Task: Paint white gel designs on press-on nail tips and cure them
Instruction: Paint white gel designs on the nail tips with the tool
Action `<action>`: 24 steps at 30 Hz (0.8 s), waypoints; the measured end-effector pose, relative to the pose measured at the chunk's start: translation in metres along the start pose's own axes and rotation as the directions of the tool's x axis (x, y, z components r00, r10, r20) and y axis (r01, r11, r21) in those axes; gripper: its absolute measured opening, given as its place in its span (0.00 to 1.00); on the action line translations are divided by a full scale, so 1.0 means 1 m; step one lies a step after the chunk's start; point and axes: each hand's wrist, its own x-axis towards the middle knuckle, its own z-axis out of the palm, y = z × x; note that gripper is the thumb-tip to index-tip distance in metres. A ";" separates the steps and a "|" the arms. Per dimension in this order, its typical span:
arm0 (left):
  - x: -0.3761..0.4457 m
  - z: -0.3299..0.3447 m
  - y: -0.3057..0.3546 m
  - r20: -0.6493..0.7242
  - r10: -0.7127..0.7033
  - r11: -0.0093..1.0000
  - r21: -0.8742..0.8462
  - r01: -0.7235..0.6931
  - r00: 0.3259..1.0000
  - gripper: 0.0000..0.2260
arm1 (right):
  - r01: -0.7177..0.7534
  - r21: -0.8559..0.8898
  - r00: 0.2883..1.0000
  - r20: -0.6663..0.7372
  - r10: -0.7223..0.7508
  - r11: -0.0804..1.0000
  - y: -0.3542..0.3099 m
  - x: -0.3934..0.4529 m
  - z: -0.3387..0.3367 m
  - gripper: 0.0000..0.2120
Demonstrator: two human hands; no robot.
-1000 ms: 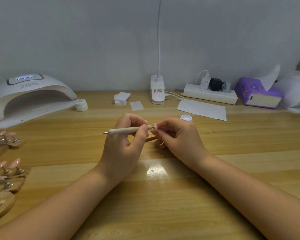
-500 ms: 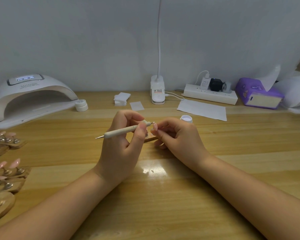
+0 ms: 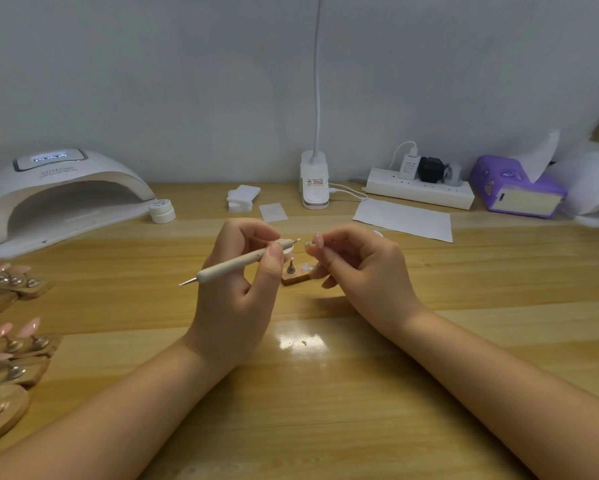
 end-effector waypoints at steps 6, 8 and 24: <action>0.001 -0.002 -0.002 -0.049 -0.011 1.000 0.004 0.011 0.999 0.04 | 0.082 0.007 0.994 -0.067 -0.081 0.997 -0.003 0.002 -0.003 0.04; 0.001 -0.001 -0.003 -0.056 -0.020 1.000 0.007 0.021 0.998 0.04 | 0.082 0.002 0.995 -0.066 -0.081 0.997 -0.003 0.002 -0.003 0.04; 0.000 0.001 -0.006 -0.056 -0.035 0.999 0.035 0.037 0.998 0.04 | -0.076 -0.497 0.995 0.016 0.097 0.865 0.004 0.008 0.010 0.07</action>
